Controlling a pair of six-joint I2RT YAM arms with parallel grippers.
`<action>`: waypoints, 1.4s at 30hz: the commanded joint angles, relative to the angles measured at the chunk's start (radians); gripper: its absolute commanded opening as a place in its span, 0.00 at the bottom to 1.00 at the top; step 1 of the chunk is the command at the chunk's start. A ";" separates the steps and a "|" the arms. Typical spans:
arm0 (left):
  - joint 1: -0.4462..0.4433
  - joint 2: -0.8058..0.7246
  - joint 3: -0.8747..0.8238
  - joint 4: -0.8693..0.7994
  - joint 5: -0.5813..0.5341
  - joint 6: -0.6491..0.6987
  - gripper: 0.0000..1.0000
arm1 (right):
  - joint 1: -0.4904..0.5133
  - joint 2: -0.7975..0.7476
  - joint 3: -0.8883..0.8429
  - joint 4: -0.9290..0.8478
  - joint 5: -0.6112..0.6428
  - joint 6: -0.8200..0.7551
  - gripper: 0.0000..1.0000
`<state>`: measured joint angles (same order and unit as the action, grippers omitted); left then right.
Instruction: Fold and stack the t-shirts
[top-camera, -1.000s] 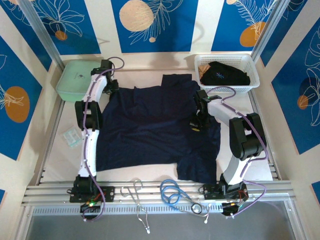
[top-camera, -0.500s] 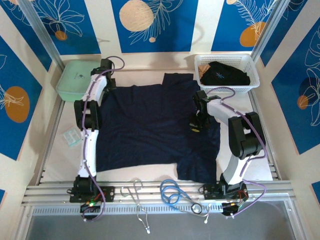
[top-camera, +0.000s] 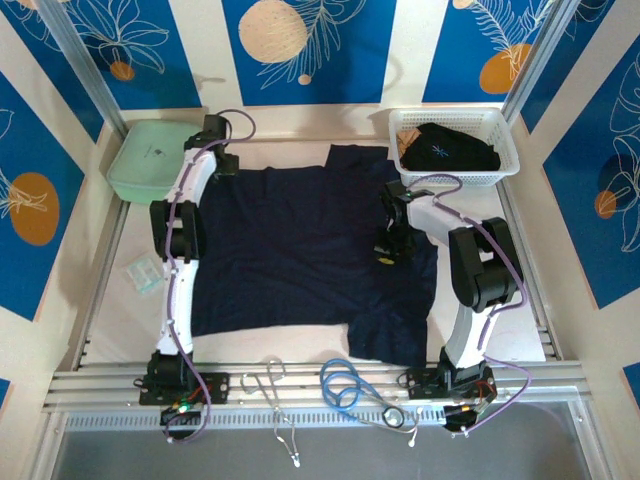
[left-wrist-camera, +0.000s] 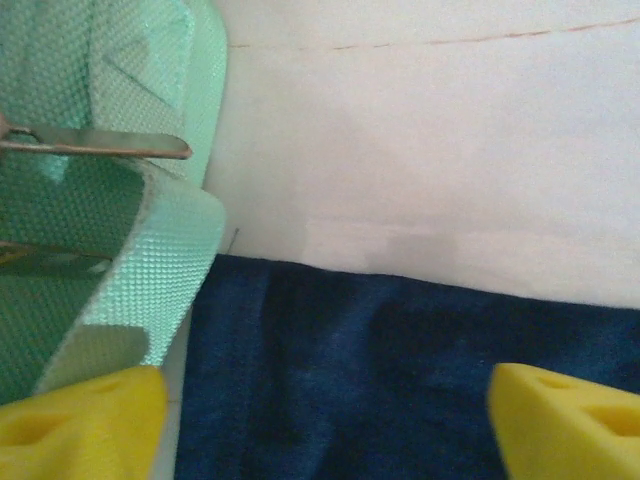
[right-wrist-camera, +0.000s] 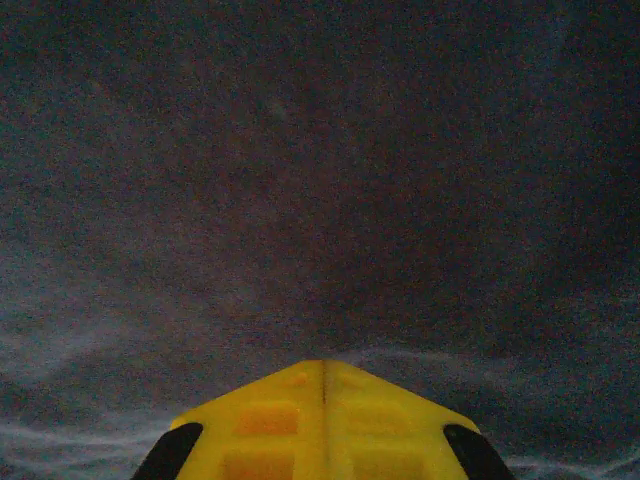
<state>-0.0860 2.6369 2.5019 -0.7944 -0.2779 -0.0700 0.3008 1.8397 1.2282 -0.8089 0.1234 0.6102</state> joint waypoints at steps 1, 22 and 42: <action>-0.023 -0.098 0.026 -0.034 0.035 0.002 0.95 | -0.006 -0.052 0.036 -0.049 0.004 0.008 0.00; -0.224 -0.791 -1.102 0.083 0.059 -0.382 0.82 | -0.261 0.105 0.111 0.029 0.000 0.048 0.00; -0.254 -0.849 -1.412 0.096 -0.025 -0.468 0.78 | -0.375 0.039 -0.036 0.056 0.059 0.166 0.00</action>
<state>-0.3374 1.8069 1.1244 -0.6277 -0.2424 -0.5236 -0.0677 1.8767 1.2121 -0.7433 0.1486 0.7856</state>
